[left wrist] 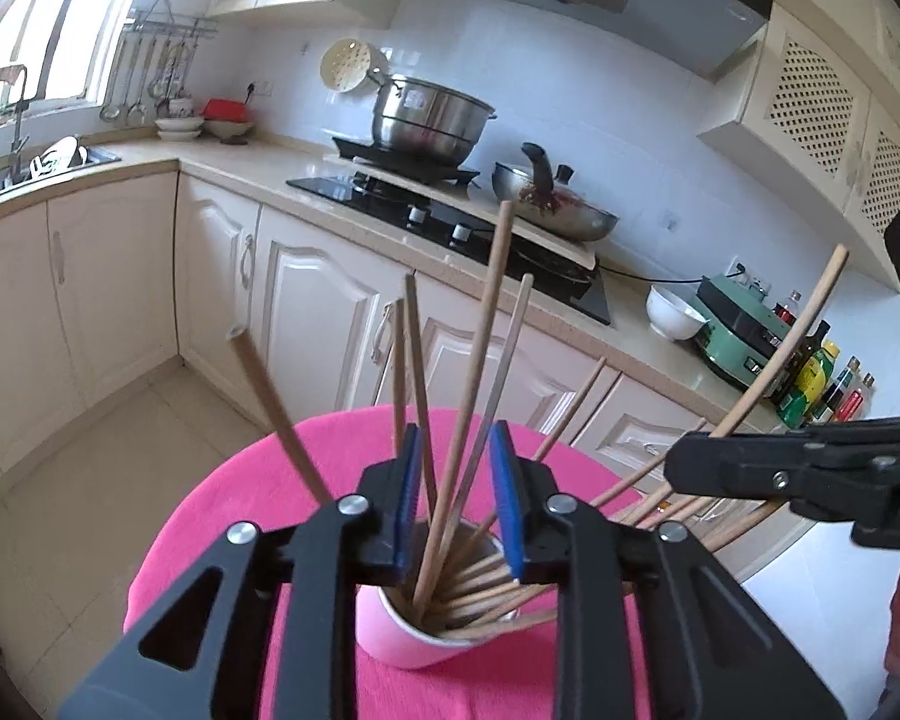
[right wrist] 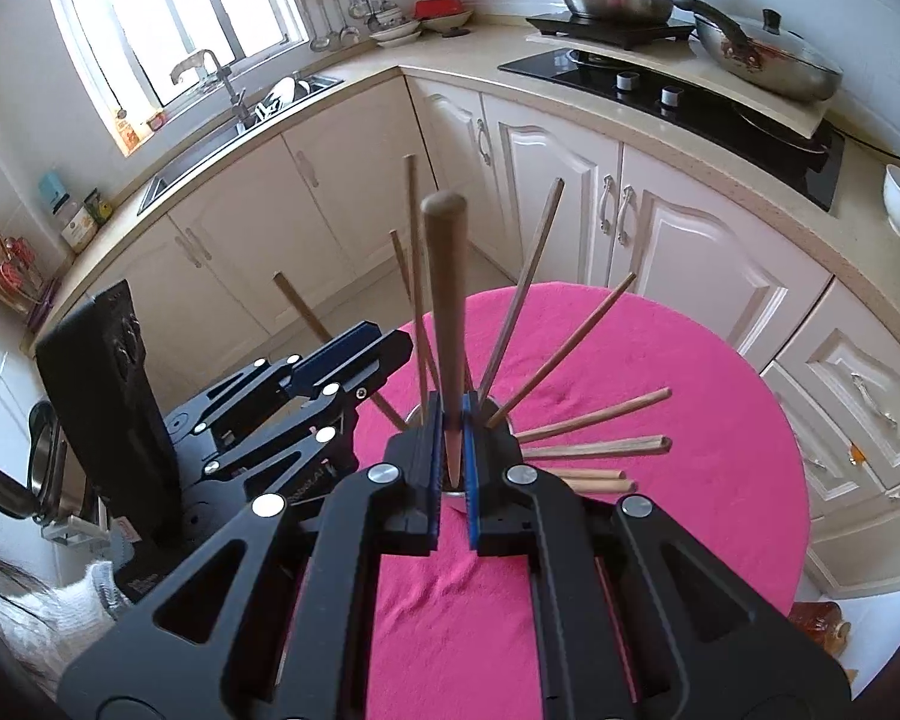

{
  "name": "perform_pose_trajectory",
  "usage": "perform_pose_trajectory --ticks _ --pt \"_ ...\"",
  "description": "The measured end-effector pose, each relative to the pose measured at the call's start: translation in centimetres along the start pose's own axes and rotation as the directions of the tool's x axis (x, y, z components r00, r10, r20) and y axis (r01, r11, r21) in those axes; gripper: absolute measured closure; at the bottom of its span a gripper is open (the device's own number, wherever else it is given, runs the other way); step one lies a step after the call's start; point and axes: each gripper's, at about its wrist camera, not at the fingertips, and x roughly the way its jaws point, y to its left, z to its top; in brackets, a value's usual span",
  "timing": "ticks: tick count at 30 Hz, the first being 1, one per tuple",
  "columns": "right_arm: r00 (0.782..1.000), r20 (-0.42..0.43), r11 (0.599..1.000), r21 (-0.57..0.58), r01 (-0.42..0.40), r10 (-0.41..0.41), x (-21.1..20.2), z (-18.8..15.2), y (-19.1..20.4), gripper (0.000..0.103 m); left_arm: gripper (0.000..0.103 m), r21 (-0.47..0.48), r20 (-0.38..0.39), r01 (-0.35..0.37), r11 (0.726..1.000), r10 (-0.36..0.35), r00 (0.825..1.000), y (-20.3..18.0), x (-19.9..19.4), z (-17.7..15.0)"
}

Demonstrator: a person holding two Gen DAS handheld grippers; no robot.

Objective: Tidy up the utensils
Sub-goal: 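Lower both chopsticks into the white cup and open both grippers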

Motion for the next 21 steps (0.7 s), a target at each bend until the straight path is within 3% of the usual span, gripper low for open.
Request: perform_pose_trajectory --ticks 17,21 --pt "0.999 0.038 0.998 -0.045 0.041 -0.039 0.0 -0.4 0.6 0.097 0.078 -0.041 0.005 -0.105 0.994 0.105 0.994 0.9 -3.8 -1.2" --pt "1.000 0.009 0.998 -0.051 0.028 -0.027 0.3 -0.3 0.6 0.097 0.078 -0.043 -0.013 -0.119 0.992 0.118 0.993 0.8 -3.9 -1.5"
